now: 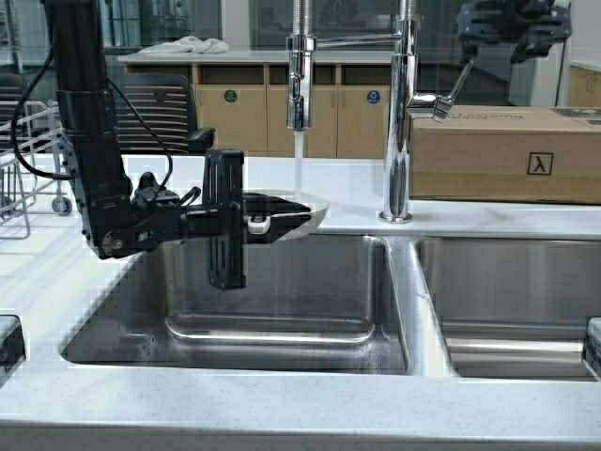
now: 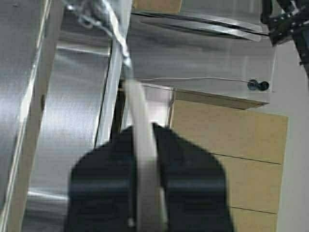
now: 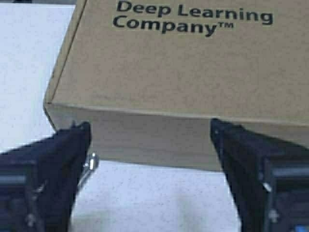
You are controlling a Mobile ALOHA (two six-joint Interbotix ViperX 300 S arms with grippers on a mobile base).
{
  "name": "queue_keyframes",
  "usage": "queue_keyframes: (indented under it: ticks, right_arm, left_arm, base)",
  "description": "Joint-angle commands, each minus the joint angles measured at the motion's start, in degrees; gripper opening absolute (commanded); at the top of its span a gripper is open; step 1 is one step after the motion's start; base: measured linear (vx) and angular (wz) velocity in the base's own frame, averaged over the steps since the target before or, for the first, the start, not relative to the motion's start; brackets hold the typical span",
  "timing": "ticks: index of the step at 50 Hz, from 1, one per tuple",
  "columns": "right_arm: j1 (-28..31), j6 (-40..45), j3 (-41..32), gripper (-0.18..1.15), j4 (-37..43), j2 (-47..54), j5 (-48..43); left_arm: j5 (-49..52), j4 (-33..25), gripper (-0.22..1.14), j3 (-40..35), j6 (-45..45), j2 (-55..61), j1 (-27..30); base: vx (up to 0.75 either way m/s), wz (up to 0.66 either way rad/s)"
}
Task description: Wash the pan
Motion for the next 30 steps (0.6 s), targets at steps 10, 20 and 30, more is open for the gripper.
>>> queue_keyframes:
  ticks: [10,20,30]
  right_arm:
    - [-3.34,0.26,3.43,1.02,-0.35,-6.5,-2.2]
    - [-2.29,0.44,3.43,0.58,-0.09,-2.46,-1.14]
    - [0.88,0.62,1.76,-0.06,0.0,0.7,-0.09]
  left_arm:
    - [-1.32,0.0,0.03,-0.88,1.41,-0.7,-0.18]
    - [-1.32,0.0,0.03,-0.79,1.32,-0.88,-0.26]
    - [-1.32,0.09,0.03,-0.88,1.32,-0.7,-0.26]
  base:
    - [0.0,-0.01]
    - [-0.01,-0.02]
    - [0.0,0.0]
